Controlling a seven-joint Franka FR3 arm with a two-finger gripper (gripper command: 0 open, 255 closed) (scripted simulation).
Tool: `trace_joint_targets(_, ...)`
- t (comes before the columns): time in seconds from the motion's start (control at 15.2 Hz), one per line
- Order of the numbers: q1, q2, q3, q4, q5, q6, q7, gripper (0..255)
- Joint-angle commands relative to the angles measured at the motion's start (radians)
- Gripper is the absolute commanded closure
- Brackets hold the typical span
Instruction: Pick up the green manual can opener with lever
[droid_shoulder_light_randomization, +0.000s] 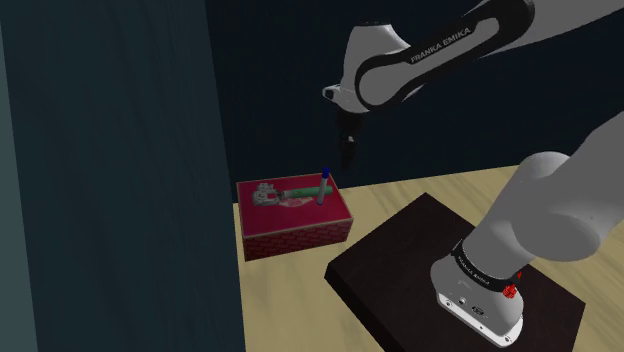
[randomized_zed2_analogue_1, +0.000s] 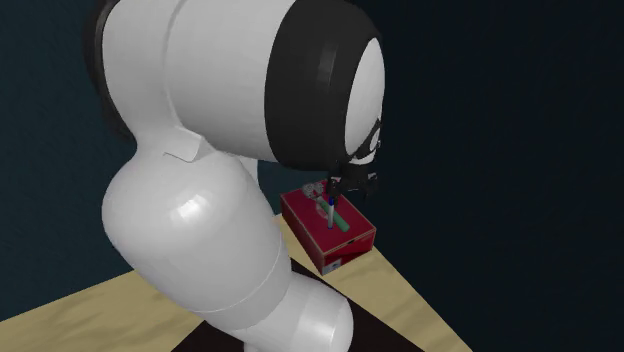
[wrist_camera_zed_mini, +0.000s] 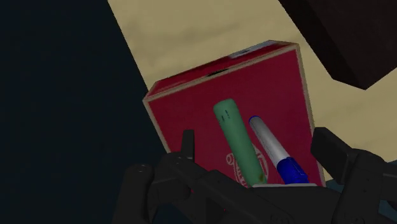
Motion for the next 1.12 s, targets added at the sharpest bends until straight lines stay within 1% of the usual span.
trace_joint_targets(0.0, 0.026, 0.064, 0.006, 0.019, 0.020, 0.067, -0.053, 0)
trace_joint_targets(0.33, 0.083, 0.216, 0.035, 0.064, 0.078, 0.220, -0.183, 0)
trace_joint_targets(0.59, 0.117, 0.334, 0.074, 0.111, 0.127, 0.326, -0.290, 0)
trace_joint_targets(0.66, 0.123, 0.360, 0.085, 0.124, 0.137, 0.349, -0.314, 0)
trace_joint_targets(1.06, 0.120, 0.439, 0.092, 0.122, 0.152, 0.429, -0.330, 0)
